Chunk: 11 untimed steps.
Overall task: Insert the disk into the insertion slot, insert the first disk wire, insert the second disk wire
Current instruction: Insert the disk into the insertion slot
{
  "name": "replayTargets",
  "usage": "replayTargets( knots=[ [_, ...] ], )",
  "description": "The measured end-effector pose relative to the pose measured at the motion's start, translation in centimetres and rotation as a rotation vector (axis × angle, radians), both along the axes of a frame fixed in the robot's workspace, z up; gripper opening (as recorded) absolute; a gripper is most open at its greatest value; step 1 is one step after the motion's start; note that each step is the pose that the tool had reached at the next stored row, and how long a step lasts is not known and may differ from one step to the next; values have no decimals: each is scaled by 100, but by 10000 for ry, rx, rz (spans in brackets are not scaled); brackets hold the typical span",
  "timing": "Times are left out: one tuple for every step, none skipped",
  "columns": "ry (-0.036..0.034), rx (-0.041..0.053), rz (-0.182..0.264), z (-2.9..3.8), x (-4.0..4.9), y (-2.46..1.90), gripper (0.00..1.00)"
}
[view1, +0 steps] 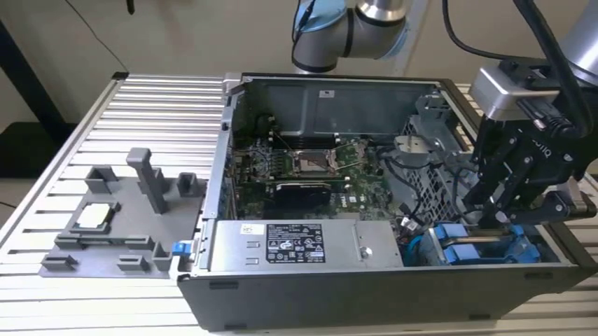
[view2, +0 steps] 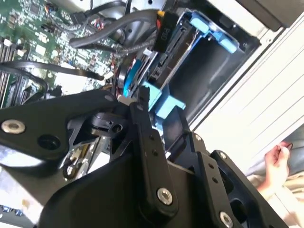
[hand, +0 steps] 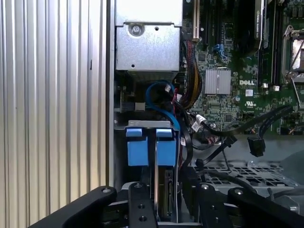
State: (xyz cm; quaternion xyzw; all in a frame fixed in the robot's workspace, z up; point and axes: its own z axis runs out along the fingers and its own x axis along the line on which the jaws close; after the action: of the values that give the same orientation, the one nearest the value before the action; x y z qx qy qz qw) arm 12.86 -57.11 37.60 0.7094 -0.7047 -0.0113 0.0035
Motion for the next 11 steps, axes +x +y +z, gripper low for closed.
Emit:
replayTargets(
  knots=[
    [0, -2, 1, 46, 0, 0, 40],
    [0, 0, 0, 93, 0, 0, 40],
    [0, -1, 0, 138, 0, 0, 40],
    [0, -2, 0, 183, 0, 0, 40],
    [0, -1, 0, 229, 0, 0, 40],
    [-3, -1, 1, 262, 0, 1, 40],
    [-48, 0, 1, 265, 0, 1, 40],
    [-205, 4, 1, 263, -2, 1, 40],
    [-396, 10, 1, 265, -6, 1, 40],
    [-575, 26, 1, 266, -11, 1, 40],
    [-760, 47, 0, 265, -16, 0, 40]
  ],
)
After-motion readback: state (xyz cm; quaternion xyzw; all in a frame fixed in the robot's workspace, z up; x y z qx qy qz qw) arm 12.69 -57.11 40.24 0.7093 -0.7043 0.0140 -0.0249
